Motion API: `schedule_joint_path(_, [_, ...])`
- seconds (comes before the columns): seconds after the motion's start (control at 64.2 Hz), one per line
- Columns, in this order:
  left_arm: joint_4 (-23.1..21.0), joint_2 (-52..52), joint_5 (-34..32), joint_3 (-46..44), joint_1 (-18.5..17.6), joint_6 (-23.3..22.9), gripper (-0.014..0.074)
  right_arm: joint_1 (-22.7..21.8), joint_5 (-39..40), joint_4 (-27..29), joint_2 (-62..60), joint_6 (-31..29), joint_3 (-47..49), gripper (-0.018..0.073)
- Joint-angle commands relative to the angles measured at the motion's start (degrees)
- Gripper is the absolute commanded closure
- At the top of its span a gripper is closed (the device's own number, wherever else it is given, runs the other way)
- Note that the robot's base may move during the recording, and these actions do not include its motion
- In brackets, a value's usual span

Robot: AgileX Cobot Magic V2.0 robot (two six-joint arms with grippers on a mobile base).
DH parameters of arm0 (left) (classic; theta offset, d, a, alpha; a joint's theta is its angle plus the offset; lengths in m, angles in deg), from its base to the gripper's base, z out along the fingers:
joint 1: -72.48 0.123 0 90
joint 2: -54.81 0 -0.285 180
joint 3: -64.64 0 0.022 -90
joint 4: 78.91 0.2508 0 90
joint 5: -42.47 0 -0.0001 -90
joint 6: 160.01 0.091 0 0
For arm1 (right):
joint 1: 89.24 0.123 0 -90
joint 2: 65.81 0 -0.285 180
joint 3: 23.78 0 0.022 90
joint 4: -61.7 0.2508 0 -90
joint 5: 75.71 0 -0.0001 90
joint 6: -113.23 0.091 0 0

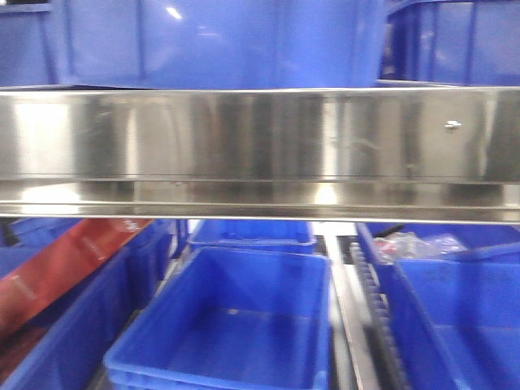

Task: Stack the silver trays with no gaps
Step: 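Hold the tray with both grippers while the base turns away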

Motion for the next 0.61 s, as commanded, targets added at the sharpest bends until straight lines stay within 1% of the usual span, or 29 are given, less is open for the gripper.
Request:
schedule_joint_path(0.0, [-1.2, 0.1, -3.5, -0.4, -0.6, 0.2, 0.0612, 0.4, 3.8, -1.0, -0.4, -1.1, 0.3, 0.0626])
schedule_joint_path(0.592, [-1.2, 0.1, -3.5, -0.4, -0.6, 0.2, 0.0612, 0.4, 3.8, -1.0, -0.4, -1.1, 0.3, 0.0626])
